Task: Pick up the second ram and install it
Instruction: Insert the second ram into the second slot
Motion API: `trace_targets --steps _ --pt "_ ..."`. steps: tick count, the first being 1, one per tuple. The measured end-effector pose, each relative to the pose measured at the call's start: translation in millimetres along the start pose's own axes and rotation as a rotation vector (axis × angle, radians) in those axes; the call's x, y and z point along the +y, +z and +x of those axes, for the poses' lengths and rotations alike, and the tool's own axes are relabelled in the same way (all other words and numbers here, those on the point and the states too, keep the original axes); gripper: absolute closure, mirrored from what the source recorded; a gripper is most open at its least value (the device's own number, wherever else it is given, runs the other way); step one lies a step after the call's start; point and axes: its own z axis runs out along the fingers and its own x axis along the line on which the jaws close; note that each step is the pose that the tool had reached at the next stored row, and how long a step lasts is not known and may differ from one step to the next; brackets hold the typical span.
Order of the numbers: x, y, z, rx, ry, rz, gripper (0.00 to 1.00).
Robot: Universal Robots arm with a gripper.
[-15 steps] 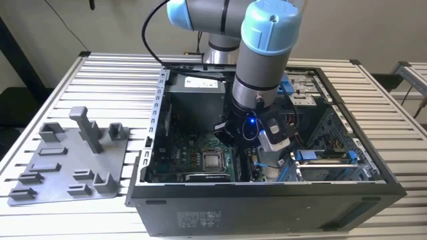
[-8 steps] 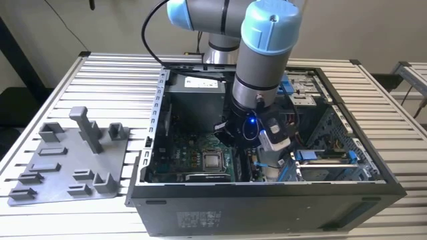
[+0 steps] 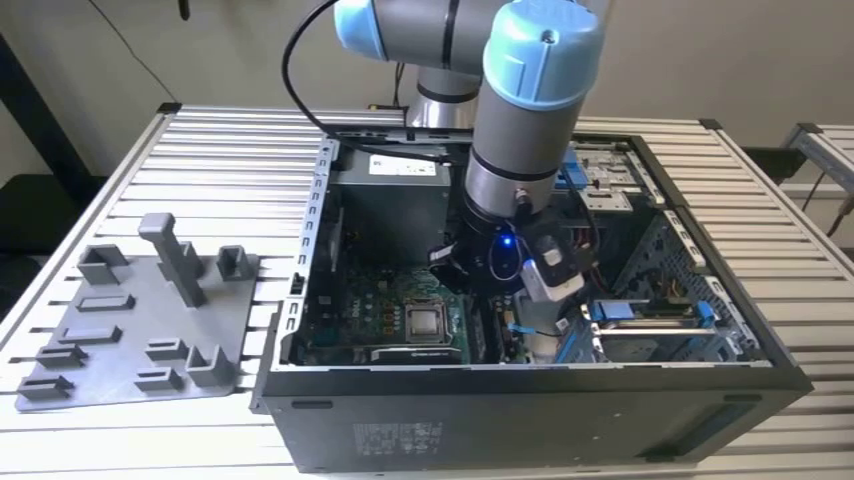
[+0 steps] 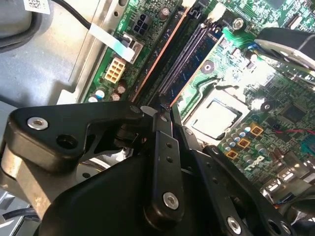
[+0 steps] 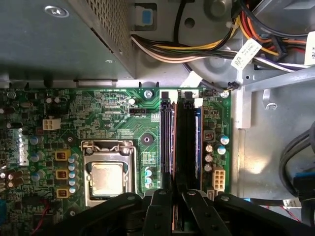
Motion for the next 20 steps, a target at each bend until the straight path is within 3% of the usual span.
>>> trace_targets --steps 12,20 --pt "-0.5 0.6 -0.1 0.0002 -0.028 -0.0003 0.86" --pt "-1.8 4.9 -0.1 0.0003 -0.030 -0.0019 0.86"
